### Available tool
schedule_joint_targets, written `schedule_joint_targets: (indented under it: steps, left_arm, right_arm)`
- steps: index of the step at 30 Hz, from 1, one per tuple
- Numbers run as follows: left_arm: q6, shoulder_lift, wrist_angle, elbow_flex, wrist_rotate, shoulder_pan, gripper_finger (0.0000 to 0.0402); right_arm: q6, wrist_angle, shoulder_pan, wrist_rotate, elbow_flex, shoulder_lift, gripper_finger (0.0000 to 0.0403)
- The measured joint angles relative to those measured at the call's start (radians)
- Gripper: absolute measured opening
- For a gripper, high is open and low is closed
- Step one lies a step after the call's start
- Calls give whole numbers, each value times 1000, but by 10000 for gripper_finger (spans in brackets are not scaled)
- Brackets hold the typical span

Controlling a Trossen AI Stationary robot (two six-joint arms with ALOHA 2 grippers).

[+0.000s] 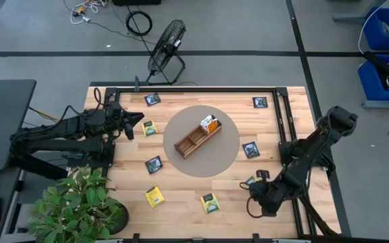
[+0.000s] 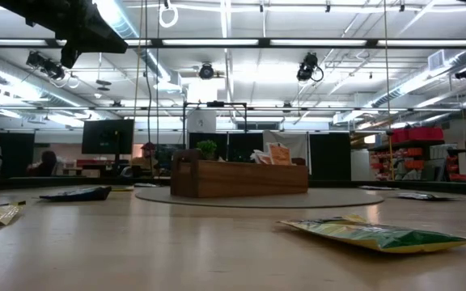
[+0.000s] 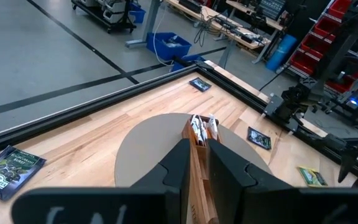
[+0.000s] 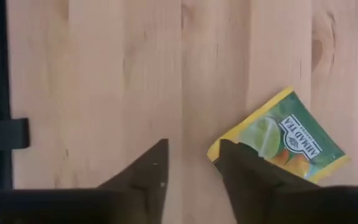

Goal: Pick & Place Tea
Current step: Put the yellow tea bag into the middle section of the wooden organizer

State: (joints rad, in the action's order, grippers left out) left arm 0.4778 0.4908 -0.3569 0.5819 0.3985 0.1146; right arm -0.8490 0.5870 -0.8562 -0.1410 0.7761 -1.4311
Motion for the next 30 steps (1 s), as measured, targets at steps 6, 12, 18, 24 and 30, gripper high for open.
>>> schedule_joint_targets:
  steps: [6, 12, 18, 24, 30]
  left_arm:
    - [1, 0, -1, 0, 0, 0, 57]
    - [6, 0, -1, 0, 0, 0, 57]
    - [8, 0, -1, 0, 0, 0, 57]
    - [9, 0, 0, 0, 0, 0, 57]
    - [10, 0, 2, 0, 0, 0, 57]
  right_arm:
    - [-4, -21, 0, 41, 0, -60, 204]
    - [-32, -16, 0, 41, 0, -106, 197]
    - [-35, -36, 1, 34, 0, -152, 168]
    - [-58, -34, 1, 31, 3, -183, 143]
    - [-63, -24, 9, 16, 3, -185, 103]
